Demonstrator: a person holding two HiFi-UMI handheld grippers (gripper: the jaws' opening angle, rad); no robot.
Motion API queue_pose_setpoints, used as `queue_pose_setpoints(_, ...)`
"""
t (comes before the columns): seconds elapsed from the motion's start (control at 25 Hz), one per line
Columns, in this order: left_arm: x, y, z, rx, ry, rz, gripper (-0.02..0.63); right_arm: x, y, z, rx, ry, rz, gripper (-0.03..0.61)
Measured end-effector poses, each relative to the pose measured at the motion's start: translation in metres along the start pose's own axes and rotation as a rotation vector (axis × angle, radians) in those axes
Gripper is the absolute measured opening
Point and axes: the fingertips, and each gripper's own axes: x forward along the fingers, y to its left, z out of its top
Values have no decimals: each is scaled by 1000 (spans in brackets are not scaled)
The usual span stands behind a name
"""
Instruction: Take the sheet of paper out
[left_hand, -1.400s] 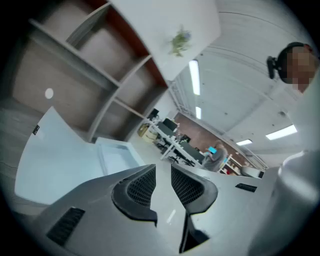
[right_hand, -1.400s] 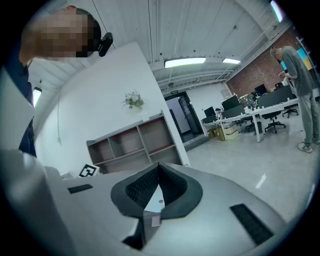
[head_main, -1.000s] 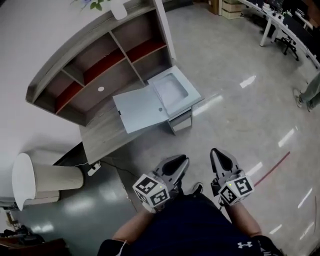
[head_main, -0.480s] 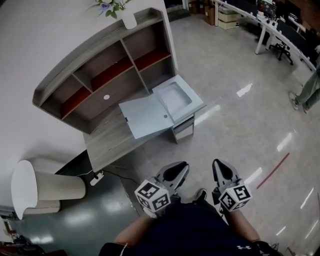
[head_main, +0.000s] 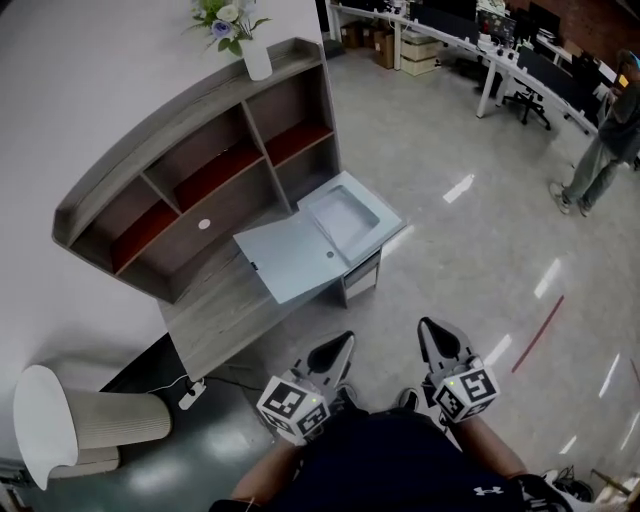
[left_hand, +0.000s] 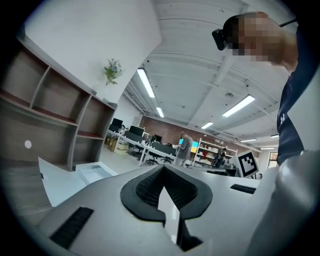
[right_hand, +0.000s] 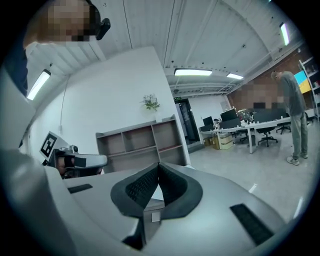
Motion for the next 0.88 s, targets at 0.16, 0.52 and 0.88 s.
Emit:
queue_pose_setpoints(0.16, -17, 24, 2, 34, -8, -24, 12, 14, 16, 0, -4, -8, -55, 12)
queue_pose_setpoints(0.52, -31, 57, 0, -10, -4, -89, 14, 24, 40, -8, -1, 28, -149, 12)
queue_pose_setpoints(0.88, -17, 86, -10, -51, 46, -87, 14, 56, 31, -17, 38, 38, -152, 12)
